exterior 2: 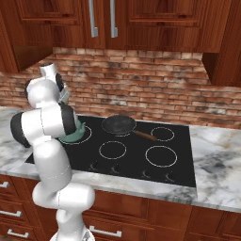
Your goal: Pick the kettle from the counter and place it on a stove burner. Then turn the burner on.
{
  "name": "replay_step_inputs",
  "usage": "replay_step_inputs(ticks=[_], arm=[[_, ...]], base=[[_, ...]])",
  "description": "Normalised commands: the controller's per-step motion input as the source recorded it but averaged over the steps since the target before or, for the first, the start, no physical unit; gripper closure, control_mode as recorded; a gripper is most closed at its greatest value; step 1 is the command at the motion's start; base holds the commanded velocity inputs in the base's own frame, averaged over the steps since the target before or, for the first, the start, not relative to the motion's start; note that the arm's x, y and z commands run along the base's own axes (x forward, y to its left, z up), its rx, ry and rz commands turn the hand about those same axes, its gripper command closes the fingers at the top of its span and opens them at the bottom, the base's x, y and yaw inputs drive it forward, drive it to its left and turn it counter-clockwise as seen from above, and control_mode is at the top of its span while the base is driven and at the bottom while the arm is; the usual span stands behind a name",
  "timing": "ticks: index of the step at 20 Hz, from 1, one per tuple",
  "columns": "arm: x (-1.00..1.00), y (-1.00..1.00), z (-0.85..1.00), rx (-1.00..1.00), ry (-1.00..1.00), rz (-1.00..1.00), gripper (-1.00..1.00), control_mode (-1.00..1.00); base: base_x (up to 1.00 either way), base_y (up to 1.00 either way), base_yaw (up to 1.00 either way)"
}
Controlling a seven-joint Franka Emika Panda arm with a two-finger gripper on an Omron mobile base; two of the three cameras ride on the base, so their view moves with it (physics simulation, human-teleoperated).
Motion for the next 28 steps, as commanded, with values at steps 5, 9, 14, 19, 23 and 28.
replay_step_inputs(ticks=[5,9,14,19,23,28], arm=[[-0.43,0.0,0.26,0.0,-0.11,0.0,-1.0,-1.0],[-0.83,0.0,0.11,0.0,-0.13,0.0,-1.0,-1.0],[-1.0,-0.01,0.03,0.0,-0.09,0.0,-1.0,-1.0],[-1.0,-0.14,0.08,0.05,-0.07,0.0,-1.0,-1.0],[-0.96,-0.19,0.11,0.07,-0.01,0.03,-1.0,-1.0],[-0.77,-0.22,0.08,0.09,0.0,0.18,-1.0,-1.0]], base=[[0.0,0.0,0.0],[0.0,0.0,0.0],[0.0,0.0,0.0],[0.0,0.0,0.0],[0.0,0.0,0.0],[0.0,0.0,0.0]])
